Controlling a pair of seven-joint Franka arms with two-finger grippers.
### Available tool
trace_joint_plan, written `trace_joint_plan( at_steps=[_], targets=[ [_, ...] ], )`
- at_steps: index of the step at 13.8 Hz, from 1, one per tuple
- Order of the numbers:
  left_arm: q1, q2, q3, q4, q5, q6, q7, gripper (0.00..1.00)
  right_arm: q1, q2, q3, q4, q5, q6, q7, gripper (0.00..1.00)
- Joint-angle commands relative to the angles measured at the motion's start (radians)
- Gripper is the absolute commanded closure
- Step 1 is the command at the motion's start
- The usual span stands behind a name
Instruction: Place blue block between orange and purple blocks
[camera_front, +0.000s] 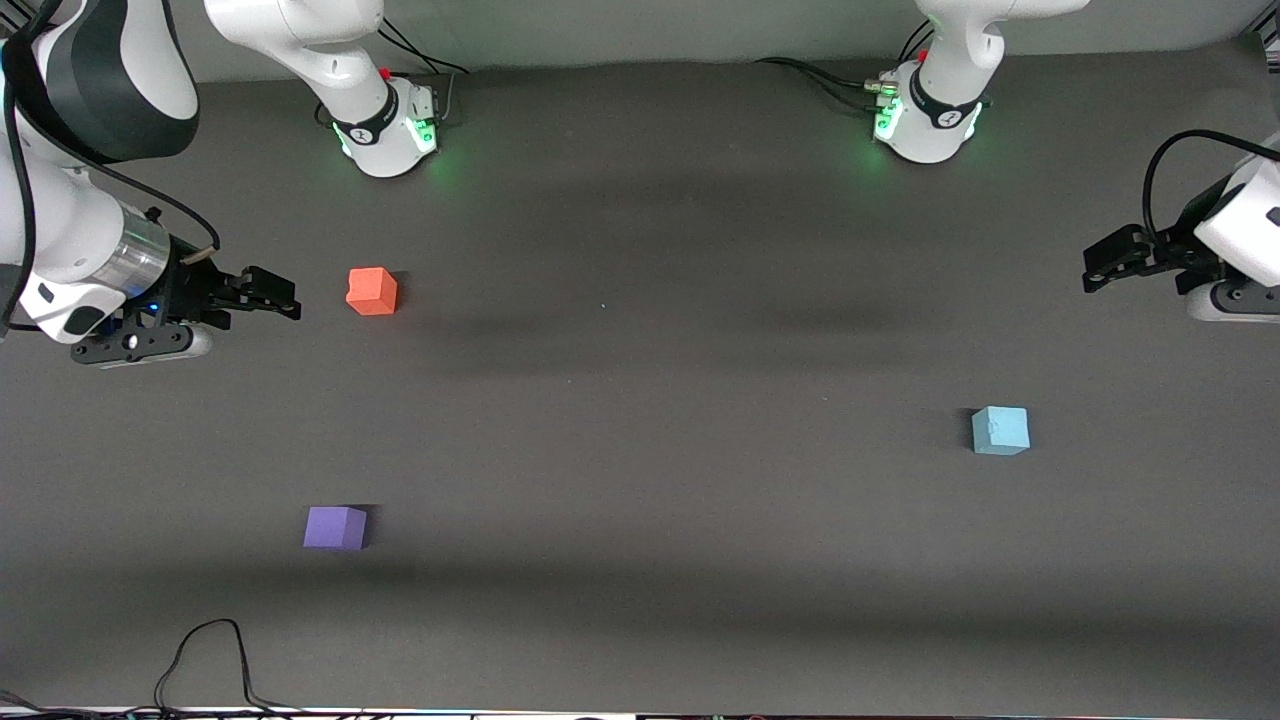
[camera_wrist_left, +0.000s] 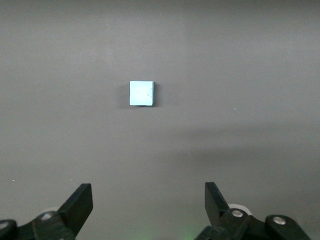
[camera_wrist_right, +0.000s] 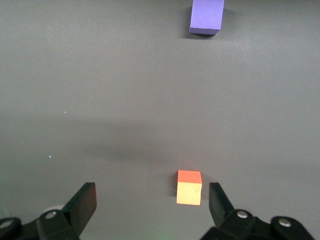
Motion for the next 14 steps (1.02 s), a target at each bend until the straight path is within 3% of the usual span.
trace_joint_plan(
  at_steps=[1,7,10,14],
  targets=[
    [-0.018,-0.002,0.011,0.005,-0.011,-0.015,-0.005,0.0,0.011,0.006,-0.009,0.01,-0.015,0.006,-0.011,0.0],
    [0.002,0.003,0.018,-0.007,-0.02,-0.012,0.047,0.0,0.011,0.006,-0.009,0.01,-0.015,0.005,-0.012,0.0],
    [0.061,0.003,0.018,-0.038,-0.014,0.023,0.14,0.0,0.011,0.01,-0.009,0.012,-0.013,0.008,-0.011,0.0],
    [0.097,0.0,0.018,-0.16,-0.014,0.147,0.202,0.0,0.011,0.01,-0.009,0.01,-0.013,0.009,-0.011,0.0]
  ],
)
